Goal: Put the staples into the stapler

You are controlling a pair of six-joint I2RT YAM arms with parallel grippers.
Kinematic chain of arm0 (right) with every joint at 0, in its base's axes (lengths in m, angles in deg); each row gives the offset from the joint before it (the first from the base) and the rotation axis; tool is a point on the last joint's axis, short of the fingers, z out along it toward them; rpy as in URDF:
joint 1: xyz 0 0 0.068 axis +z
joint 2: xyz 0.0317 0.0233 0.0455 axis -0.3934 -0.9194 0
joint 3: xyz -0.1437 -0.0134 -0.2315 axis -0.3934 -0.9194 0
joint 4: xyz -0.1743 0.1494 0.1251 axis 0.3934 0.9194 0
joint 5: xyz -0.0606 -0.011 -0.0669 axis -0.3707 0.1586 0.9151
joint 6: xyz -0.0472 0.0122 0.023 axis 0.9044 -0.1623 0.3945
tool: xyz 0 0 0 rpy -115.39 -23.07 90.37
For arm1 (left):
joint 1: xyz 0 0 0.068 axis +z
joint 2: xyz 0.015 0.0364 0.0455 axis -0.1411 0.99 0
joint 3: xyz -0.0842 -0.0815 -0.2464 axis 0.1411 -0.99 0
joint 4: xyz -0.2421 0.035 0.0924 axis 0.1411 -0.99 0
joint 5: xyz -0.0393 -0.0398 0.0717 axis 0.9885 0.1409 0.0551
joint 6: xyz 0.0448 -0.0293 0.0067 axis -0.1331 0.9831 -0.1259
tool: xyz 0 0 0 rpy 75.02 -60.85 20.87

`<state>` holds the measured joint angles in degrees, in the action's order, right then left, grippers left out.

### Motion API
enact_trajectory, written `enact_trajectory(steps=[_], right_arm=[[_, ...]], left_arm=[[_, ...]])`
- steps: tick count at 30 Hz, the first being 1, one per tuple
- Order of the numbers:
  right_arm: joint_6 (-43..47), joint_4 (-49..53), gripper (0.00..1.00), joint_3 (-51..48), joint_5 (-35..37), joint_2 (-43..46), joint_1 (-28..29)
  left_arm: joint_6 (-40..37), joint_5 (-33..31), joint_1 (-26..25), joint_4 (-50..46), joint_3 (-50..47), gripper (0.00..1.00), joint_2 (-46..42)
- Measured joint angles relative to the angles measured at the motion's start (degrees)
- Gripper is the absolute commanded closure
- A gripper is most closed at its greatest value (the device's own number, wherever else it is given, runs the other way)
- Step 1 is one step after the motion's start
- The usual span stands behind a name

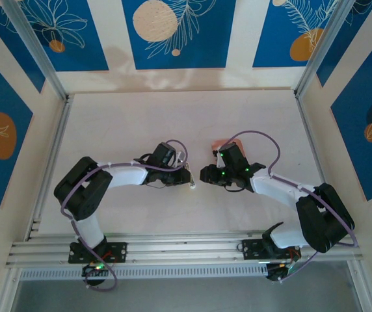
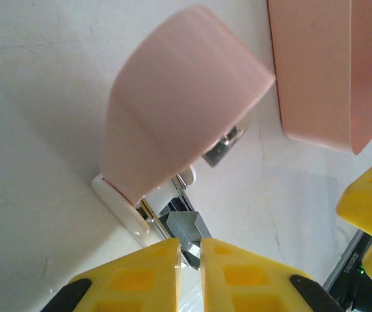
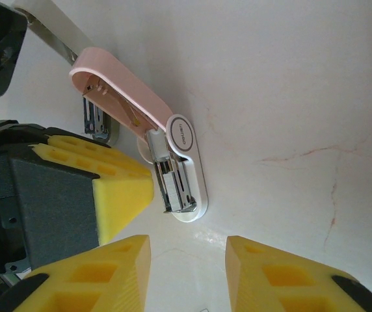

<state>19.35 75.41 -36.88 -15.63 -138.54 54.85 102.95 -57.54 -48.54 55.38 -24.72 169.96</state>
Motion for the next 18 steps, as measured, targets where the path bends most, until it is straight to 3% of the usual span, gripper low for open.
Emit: enact_trajectory(steps=[7, 10, 18], right_arm=[[0.02, 0.02, 0.64, -0.26, -0.02, 0.22, 0.02], [0.57, 0.44, 0.63, -0.09, 0.02, 0.22, 0.57], [5.86, 6.82, 0.63, 7.74, 2.97, -3.41, 5.05]], left_arm=[[0.02, -0.22, 0.0, -0.02, -0.02, 0.77, -0.09], [0.13, -1.2, 0.0, -0.02, -0.55, 0.67, -1.16], [0.26, -7.45, 0.02, 2.21, -7.34, 0.55, -11.52]])
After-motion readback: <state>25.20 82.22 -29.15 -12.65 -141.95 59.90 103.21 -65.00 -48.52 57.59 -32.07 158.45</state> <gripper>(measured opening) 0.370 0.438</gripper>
